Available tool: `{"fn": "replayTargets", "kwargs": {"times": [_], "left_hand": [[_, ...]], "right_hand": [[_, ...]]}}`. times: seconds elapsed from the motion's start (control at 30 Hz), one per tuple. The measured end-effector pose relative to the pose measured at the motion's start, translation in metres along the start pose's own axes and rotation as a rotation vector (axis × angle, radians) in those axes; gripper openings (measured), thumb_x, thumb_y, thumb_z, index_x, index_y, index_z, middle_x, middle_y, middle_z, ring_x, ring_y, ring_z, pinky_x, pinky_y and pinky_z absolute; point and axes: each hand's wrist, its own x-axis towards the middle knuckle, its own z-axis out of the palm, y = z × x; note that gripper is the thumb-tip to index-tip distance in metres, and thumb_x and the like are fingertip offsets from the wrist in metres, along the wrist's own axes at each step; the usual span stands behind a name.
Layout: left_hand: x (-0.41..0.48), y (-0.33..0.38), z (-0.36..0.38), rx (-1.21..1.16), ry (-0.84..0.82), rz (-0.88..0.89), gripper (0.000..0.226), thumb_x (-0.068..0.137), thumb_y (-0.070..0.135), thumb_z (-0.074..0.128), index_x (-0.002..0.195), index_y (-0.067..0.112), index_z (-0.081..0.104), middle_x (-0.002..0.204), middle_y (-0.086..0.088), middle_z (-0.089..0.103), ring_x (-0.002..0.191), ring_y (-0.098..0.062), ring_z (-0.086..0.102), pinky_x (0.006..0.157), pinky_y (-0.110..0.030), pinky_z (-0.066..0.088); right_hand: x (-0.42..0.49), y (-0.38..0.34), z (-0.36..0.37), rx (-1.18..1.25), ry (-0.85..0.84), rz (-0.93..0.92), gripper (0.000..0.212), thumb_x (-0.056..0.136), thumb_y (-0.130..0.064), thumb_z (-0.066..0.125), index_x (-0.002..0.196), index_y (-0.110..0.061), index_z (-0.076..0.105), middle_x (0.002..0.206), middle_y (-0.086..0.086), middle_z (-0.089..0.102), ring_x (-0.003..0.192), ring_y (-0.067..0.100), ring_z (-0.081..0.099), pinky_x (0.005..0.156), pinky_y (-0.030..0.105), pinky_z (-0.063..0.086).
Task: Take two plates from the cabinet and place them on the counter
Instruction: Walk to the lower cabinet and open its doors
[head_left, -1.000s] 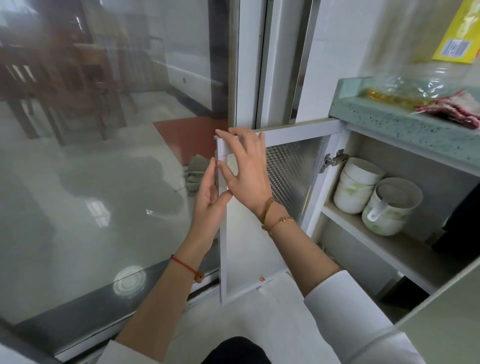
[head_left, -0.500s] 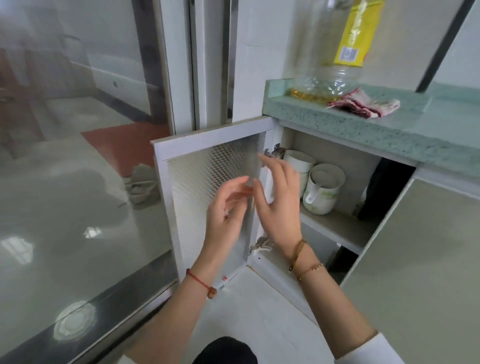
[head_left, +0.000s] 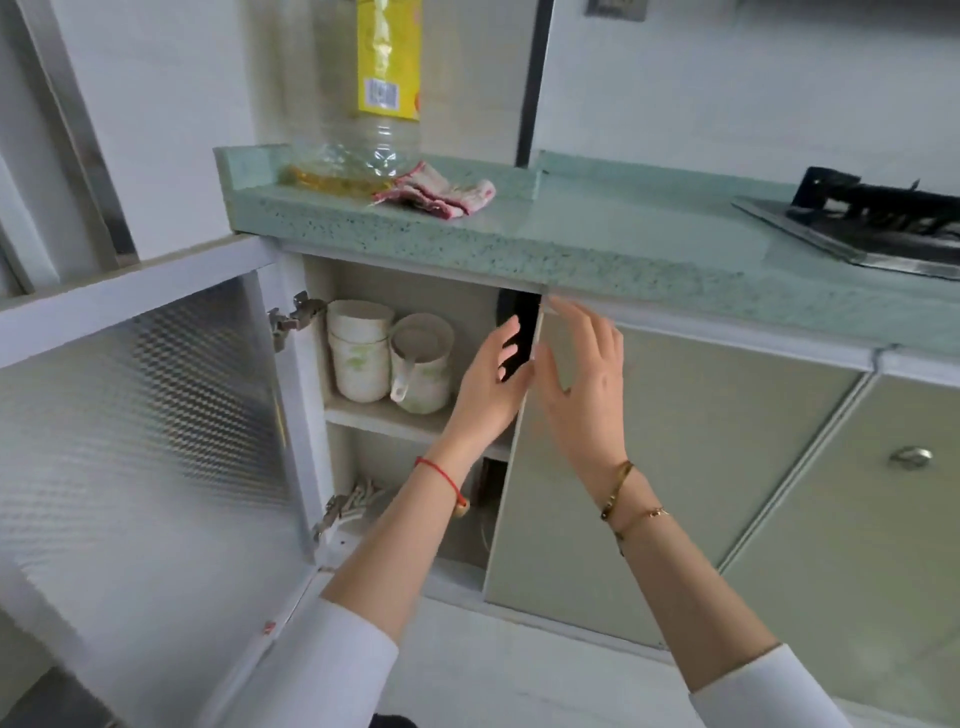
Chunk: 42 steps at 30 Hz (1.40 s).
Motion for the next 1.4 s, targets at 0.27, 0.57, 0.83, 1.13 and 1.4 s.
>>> {"fn": "replayTargets", "kwargs": {"times": [0.27, 0.57, 0.83, 1.13, 1.4], "left_hand": [[0.026, 0.001, 0.020, 0.100, -0.065, 0.020, 0.071, 0.099, 0.022, 0.056, 0.158, 0.013, 0.018, 0.166, -0.003, 0.023, 0.154, -0.016, 0.022, 0.124, -0.034, 0.020], [0.034, -0.022, 0.005, 0.104, -0.060, 0.141, 0.047, 0.098, 0.014, 0.054, 0.144, 0.011, 0.046, 0.142, -0.003, 0.057, 0.130, -0.019, 0.055, 0.112, -0.036, 0.044], [-0.033, -0.032, 0.003, -0.074, -0.035, 0.343, 0.031, 0.091, 0.015, 0.070, 0.121, 0.010, 0.064, 0.108, 0.003, 0.072, 0.093, -0.002, 0.068, 0.084, -0.015, 0.053], [-0.118, -0.015, 0.047, -0.229, -0.155, 0.554, 0.026, 0.078, 0.019, 0.080, 0.100, 0.014, 0.067, 0.093, 0.004, 0.073, 0.083, -0.014, 0.074, 0.080, -0.024, 0.060], [-0.167, -0.003, 0.118, -0.350, -0.210, 0.647, 0.031, 0.075, 0.006, 0.082, 0.101, 0.015, 0.067, 0.090, -0.001, 0.071, 0.079, -0.013, 0.070, 0.073, -0.025, 0.059]], "right_hand": [[0.015, 0.004, -0.014, -0.097, 0.039, 0.030, 0.044, 0.093, -0.017, 0.049, 0.137, -0.016, 0.052, 0.135, 0.000, 0.053, 0.130, 0.020, 0.043, 0.111, 0.020, 0.028], [0.003, 0.011, -0.001, -0.164, 0.071, -0.016, 0.047, 0.095, -0.020, 0.051, 0.141, -0.016, 0.049, 0.139, 0.003, 0.052, 0.128, 0.025, 0.044, 0.112, 0.033, 0.034], [-0.048, -0.012, -0.039, -0.265, 0.174, -0.093, 0.050, 0.096, -0.034, 0.056, 0.144, -0.023, 0.046, 0.140, -0.002, 0.050, 0.128, 0.015, 0.040, 0.109, 0.012, 0.026], [-0.112, -0.043, -0.120, -0.340, 0.191, -0.123, 0.050, 0.089, -0.033, 0.067, 0.135, -0.017, 0.055, 0.137, -0.002, 0.053, 0.125, 0.019, 0.049, 0.097, 0.040, 0.051], [-0.153, -0.040, -0.177, -0.366, 0.396, -0.077, 0.046, 0.085, -0.016, 0.073, 0.128, -0.014, 0.056, 0.129, -0.001, 0.059, 0.113, 0.022, 0.057, 0.089, 0.032, 0.054]]}}
